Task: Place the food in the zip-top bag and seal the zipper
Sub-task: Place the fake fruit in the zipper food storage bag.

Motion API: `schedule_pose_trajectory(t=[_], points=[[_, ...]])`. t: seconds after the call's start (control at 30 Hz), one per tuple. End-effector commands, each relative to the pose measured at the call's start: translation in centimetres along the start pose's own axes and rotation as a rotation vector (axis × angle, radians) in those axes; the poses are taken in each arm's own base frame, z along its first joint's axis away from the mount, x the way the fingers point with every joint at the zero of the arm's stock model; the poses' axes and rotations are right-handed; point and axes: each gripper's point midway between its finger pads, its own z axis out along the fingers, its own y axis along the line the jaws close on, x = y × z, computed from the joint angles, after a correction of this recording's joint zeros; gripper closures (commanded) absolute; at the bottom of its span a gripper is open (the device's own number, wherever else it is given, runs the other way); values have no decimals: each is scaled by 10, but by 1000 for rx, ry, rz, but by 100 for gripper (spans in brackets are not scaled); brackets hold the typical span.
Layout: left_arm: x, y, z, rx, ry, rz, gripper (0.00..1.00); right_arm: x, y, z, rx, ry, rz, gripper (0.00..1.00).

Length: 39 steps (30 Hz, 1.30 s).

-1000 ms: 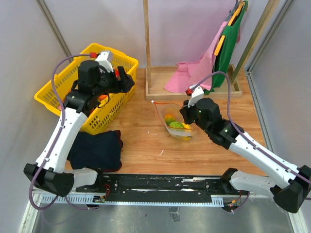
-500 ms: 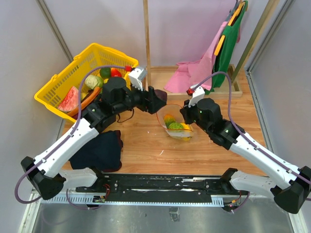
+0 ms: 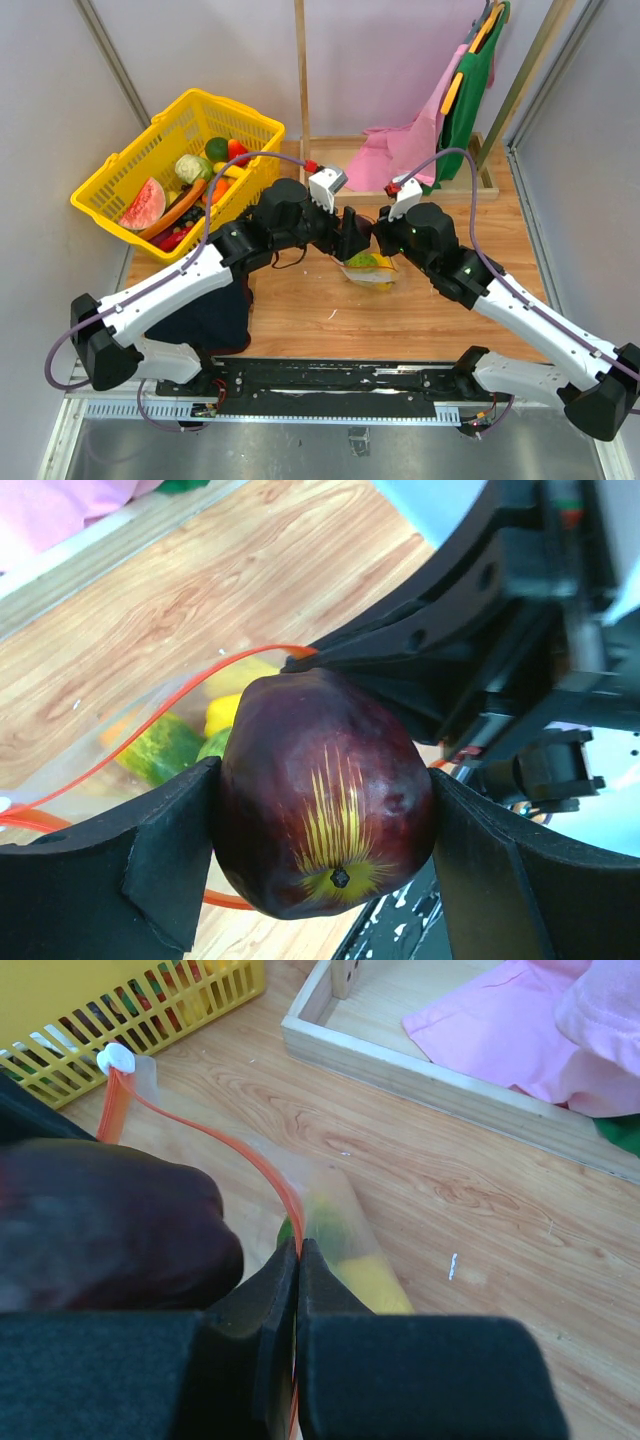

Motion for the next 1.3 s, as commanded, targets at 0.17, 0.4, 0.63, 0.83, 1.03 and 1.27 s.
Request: schedule_pose_trajectory(t=[0.17,0.4,0.63,0.83,1.03,1.27], points=[[24,24,13,-130,84,-13,69,-7,-9,-2,23,-37,23,99],[40,40,21,-224,168,-24,60,-6,-8,-2,21,-36,27,99],[36,59,19,-347,155,-40,37,-5,-6,-1,10,-31,35,99],[34,66,22,-393,143,-65,22,-3,-3,1,-2,-24,40,99],[31,66,22,-407,133,-74,9,-1,-2,2,-5,-20,43,99],[25,62,14,-402,116,-91,6,-1,0,4,-12,-15,41,99]])
